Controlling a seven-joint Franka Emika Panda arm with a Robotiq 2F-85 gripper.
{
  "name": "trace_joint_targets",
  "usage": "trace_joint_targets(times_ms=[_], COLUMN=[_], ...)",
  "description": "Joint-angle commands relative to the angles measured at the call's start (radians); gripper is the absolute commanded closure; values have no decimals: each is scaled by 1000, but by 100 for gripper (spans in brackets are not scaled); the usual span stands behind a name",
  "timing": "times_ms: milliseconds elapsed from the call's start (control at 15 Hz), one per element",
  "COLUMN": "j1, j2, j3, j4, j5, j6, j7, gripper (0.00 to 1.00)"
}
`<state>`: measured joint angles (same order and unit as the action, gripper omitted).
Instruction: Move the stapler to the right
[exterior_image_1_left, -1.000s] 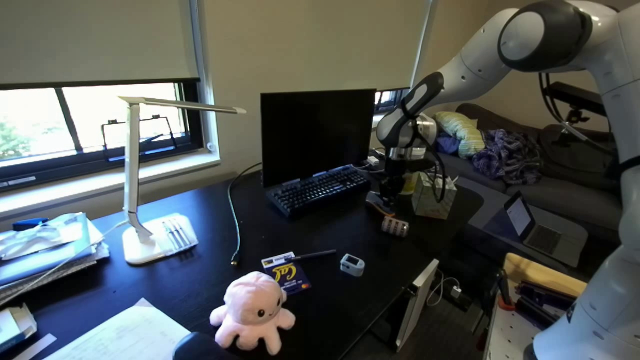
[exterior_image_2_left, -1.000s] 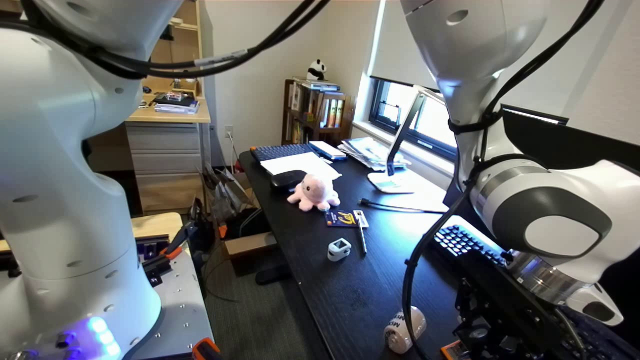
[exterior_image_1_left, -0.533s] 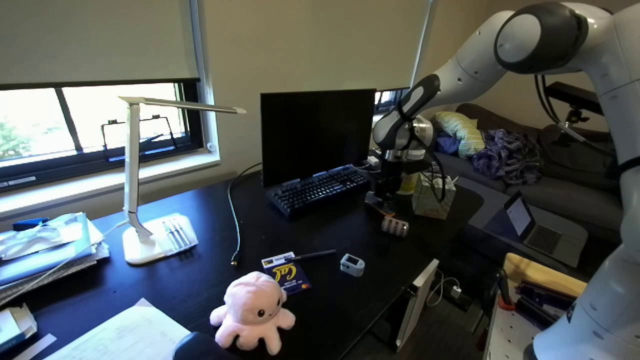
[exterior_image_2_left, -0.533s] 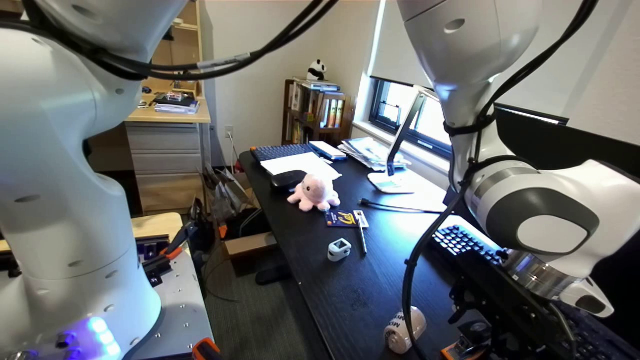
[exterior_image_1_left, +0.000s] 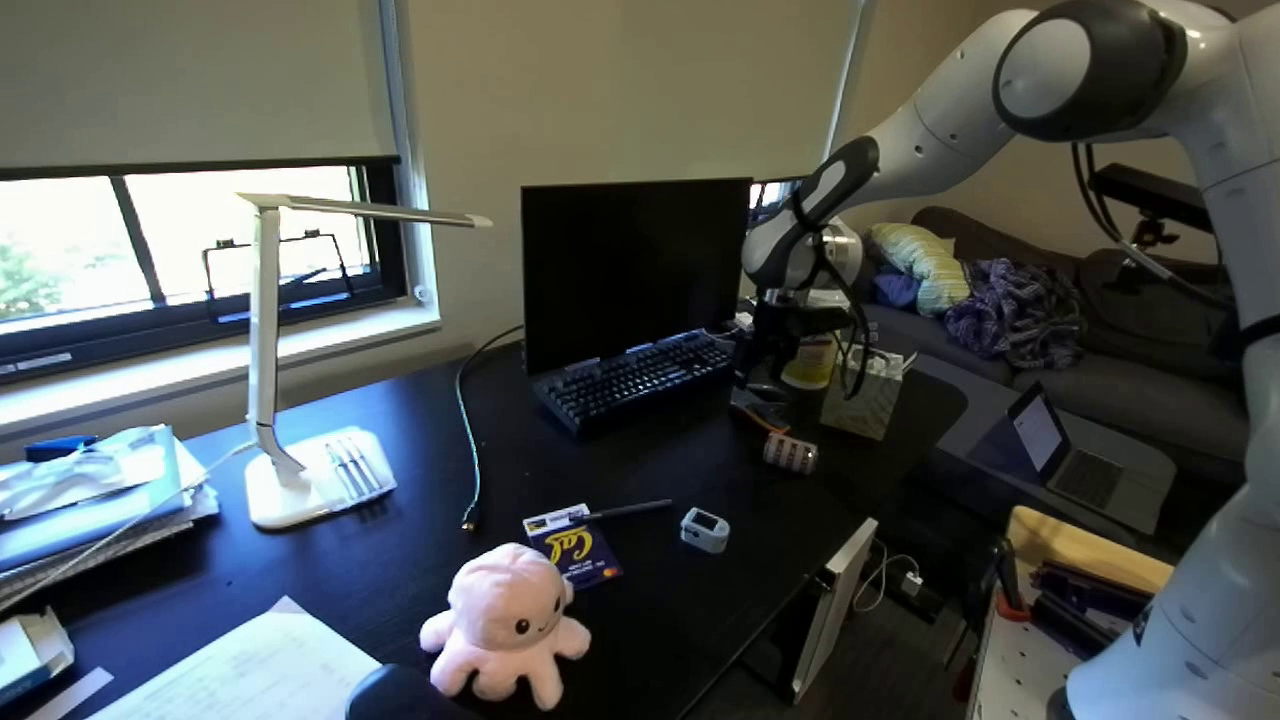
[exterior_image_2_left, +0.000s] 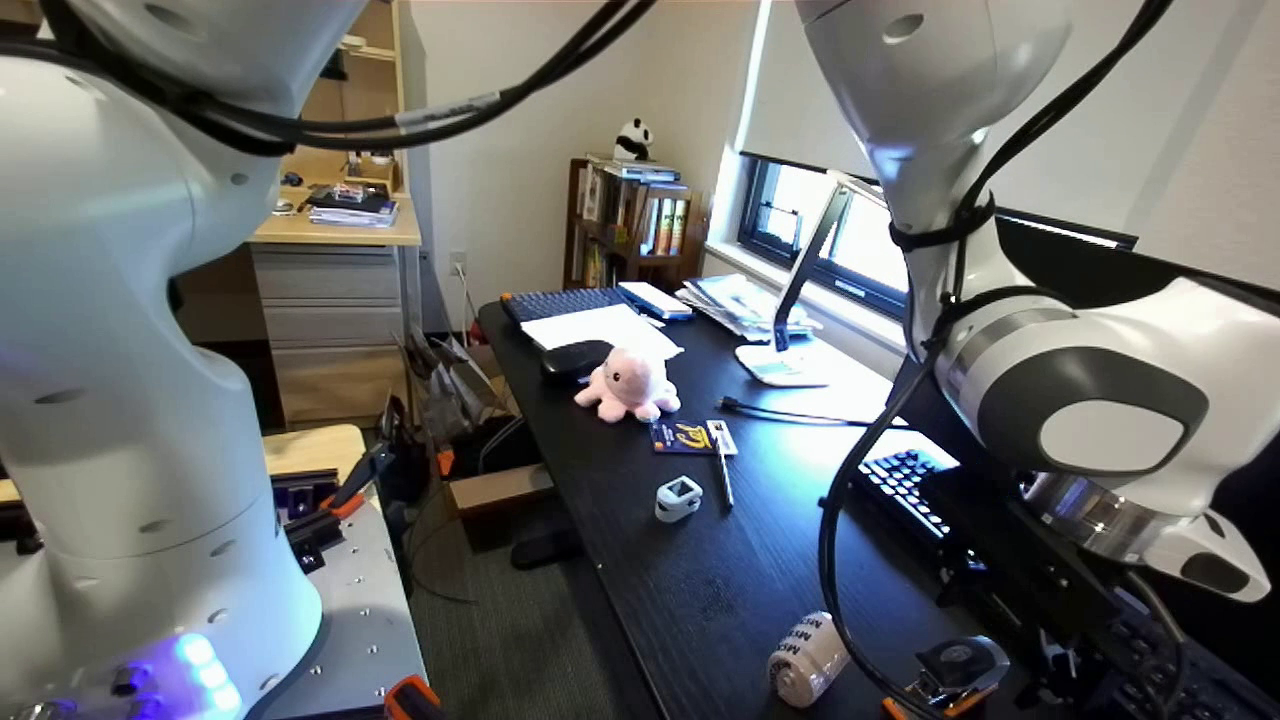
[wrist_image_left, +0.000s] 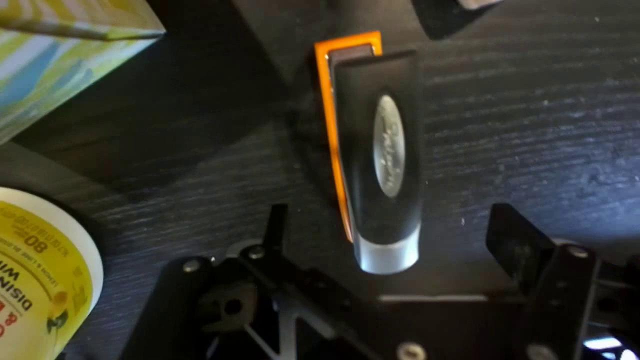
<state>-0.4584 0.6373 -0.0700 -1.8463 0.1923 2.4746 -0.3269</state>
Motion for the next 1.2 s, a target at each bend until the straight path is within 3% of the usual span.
trace_joint_targets(times_ms=[0, 200, 333, 733, 1133], j1=[0, 35, 93, 277, 435], j2=[-108, -195, -249, -377, -484], j3=[20, 17, -6, 3, 26], j4=[-10, 6, 4, -57, -176], j5=[86, 100, 60, -39, -93], j6=[-82, -202, -239, -217, -195], j7=[68, 87, 141, 236, 477], gripper=[0, 0, 0, 0, 0])
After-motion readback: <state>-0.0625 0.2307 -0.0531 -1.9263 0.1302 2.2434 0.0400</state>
